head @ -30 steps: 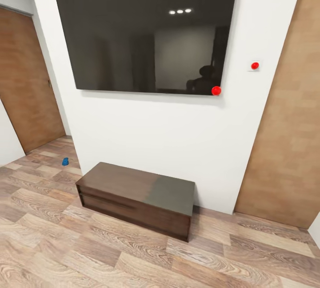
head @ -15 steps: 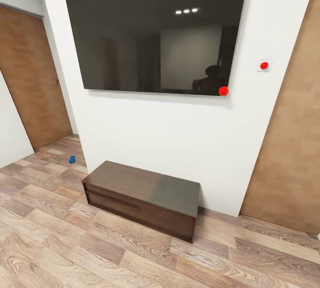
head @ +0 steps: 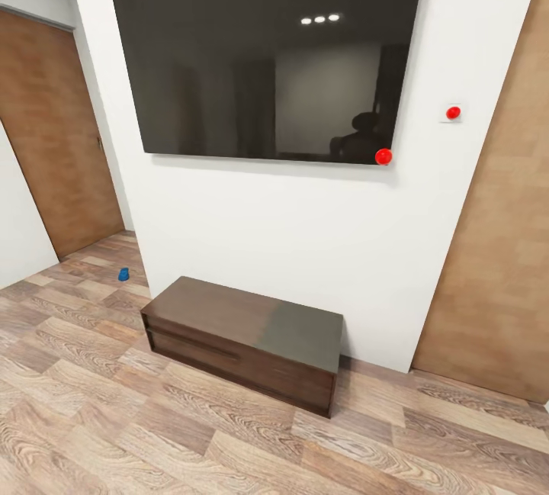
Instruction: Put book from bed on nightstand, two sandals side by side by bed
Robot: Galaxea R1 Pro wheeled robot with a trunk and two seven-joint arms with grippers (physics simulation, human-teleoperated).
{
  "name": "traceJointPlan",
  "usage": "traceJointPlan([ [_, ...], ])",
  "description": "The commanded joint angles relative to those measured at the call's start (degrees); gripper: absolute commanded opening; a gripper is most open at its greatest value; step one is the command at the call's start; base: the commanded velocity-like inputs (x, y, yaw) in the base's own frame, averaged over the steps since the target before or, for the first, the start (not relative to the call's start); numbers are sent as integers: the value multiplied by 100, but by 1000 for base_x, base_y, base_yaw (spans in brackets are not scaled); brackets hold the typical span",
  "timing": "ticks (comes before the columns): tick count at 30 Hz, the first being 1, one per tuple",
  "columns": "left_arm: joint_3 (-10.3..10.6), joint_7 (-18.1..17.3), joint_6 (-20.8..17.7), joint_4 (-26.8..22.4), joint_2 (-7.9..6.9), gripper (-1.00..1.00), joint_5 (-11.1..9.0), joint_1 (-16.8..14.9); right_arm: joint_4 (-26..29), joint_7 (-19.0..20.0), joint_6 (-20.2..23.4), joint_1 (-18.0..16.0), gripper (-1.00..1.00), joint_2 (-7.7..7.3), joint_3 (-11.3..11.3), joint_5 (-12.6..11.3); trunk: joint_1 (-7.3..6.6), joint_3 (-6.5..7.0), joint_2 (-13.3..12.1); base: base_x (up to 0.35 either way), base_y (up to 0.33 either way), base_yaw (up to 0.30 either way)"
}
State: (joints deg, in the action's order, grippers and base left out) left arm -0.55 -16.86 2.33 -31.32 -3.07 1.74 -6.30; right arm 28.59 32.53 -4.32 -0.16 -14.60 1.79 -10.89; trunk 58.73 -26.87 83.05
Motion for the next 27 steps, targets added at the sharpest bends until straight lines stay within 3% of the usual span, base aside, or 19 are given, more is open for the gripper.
traceJointPlan([
  [1,-6,-19,22,3,-1,100,19,-3,-2,34,2,-2,100,1,14,-28,0,-5,3,0,0,0],
  [16,-6,-19,22,3,2,100,19,-3,-2,34,2,-2,100,1,14,-28,0,-5,3,0,0,103],
  [27,-6,-19,22,3,0,100,19,-3,-2,34,2,0,100,1,14,-28,0,-5,3,0,0,13],
])
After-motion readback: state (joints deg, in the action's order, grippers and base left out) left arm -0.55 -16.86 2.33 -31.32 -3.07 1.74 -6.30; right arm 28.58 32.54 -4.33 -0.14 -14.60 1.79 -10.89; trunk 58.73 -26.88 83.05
